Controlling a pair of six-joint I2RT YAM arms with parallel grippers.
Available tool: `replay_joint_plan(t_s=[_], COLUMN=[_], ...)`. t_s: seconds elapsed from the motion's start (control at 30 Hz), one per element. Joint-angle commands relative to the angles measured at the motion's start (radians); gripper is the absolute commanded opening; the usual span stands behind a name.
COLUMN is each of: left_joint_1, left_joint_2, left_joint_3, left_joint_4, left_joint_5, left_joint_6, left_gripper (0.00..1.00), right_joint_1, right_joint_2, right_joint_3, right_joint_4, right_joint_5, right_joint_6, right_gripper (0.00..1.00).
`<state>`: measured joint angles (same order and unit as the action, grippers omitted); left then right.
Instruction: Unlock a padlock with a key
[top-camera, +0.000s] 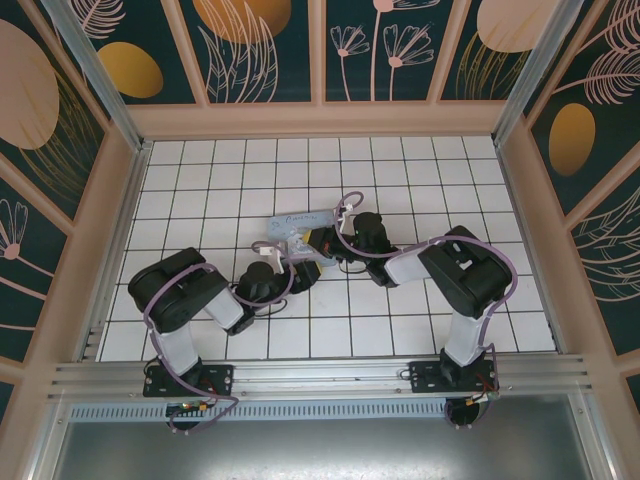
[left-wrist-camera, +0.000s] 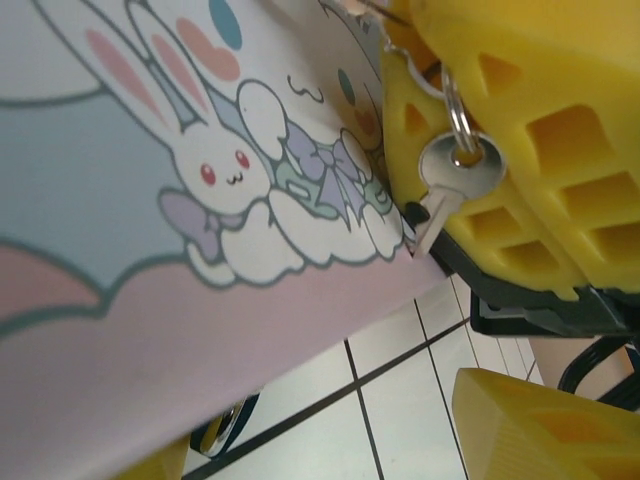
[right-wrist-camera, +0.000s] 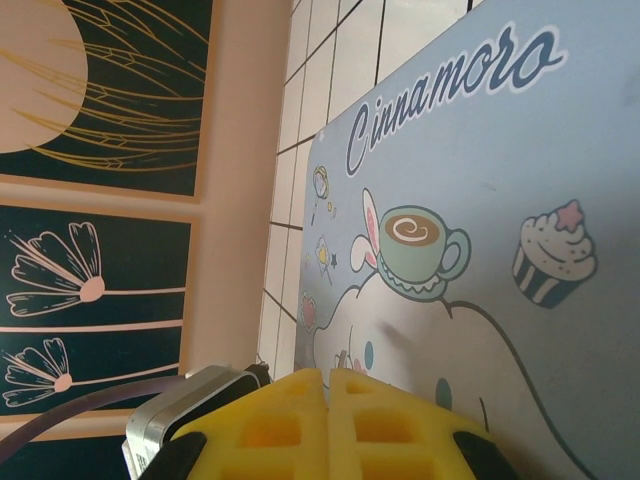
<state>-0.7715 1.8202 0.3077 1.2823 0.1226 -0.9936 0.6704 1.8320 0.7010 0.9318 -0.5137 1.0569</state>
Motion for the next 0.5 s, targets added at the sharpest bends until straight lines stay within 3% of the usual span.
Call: replay_joint_plan(t_s=[0.0, 0.2, 0.47], left_joint_1=[-0.001, -0.011, -0.019], left_joint_2=[0.05, 0.05, 0.062], left_joint_3=[0.006, 0.009, 0.048], left_joint_4=[-0.082, -0.108, -0.162], left_joint_5=[-0.023, -0.063, -0.07], left_joint_6=[-0.014, -0.011, 0.015], left_gripper=[0.67, 0.6, 0.42], right_joint_1=[0.011, 0.014, 0.021], right_joint_2=[0.024, 0.029, 0.039], right_joint_3=[0.006, 0.009, 0.016], right_joint_4=[0.004, 0.007, 0.009], right_joint_5=[0.013, 0.013, 0.015], right_joint_6=[0.002, 0.005, 0.008], right_gripper=[0.0, 0.0, 0.0])
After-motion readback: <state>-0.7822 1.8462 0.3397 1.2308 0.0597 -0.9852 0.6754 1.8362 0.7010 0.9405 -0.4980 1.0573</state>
